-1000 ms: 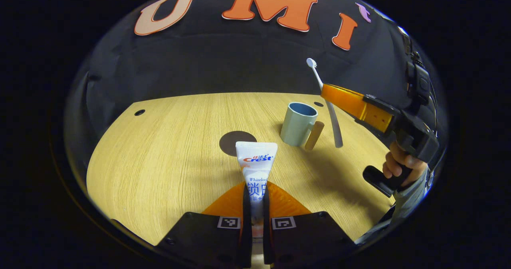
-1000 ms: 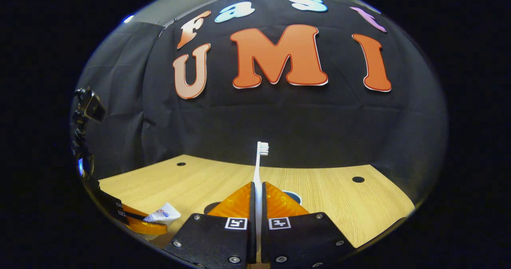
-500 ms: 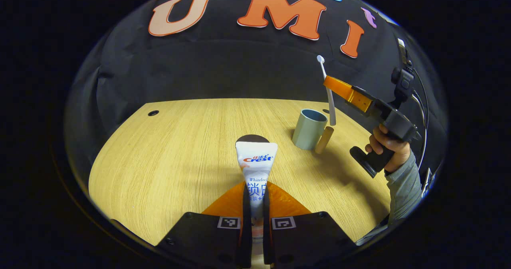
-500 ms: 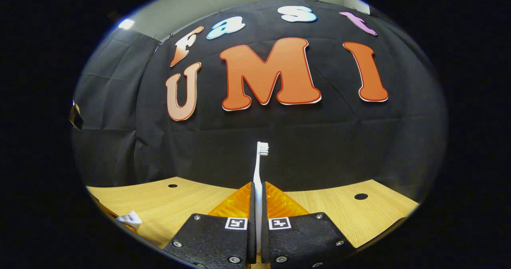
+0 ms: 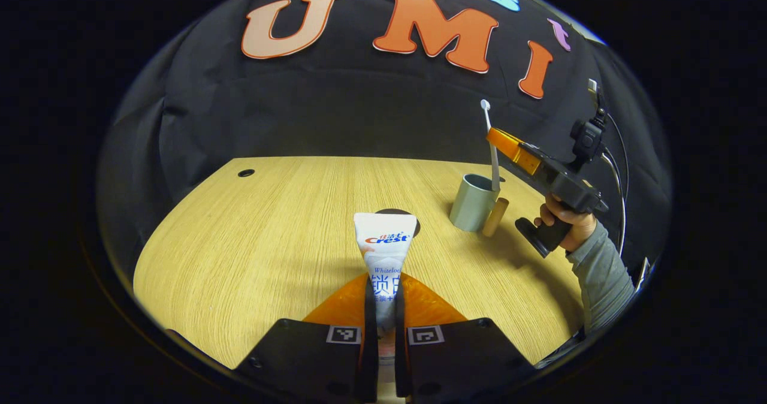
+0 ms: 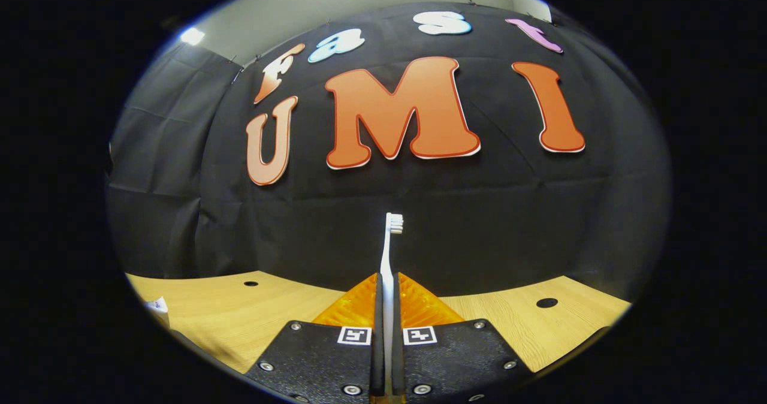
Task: Put the toothbrush and toothpaste on the desktop into the cup, then pick up the cup and place it on the coaster on the desktop.
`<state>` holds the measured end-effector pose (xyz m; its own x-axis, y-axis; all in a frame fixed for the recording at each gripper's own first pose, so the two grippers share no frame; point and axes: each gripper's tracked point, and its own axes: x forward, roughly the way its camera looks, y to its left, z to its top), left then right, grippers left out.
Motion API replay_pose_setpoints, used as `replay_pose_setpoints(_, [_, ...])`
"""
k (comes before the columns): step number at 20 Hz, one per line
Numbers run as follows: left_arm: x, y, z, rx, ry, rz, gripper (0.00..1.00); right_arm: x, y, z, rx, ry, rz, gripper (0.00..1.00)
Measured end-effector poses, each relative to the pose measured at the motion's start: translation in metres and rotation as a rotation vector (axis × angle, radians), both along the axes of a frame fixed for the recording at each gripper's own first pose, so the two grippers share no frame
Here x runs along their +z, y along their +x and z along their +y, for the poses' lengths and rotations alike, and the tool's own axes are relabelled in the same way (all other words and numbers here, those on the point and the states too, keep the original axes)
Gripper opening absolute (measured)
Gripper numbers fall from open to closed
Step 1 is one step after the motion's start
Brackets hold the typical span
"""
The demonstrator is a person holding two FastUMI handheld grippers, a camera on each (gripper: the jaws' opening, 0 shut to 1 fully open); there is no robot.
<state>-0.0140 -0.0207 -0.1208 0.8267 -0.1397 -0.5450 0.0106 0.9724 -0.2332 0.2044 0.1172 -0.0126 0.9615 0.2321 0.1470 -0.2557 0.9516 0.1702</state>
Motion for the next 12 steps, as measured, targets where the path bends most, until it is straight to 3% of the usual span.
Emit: replay_pose_setpoints(12, [0.013,-0.007,0.005,0.016,-0.02,0.003,0.14,-0.044,0.011,-0.002,-0.003,-0.035,0.067,0.05])
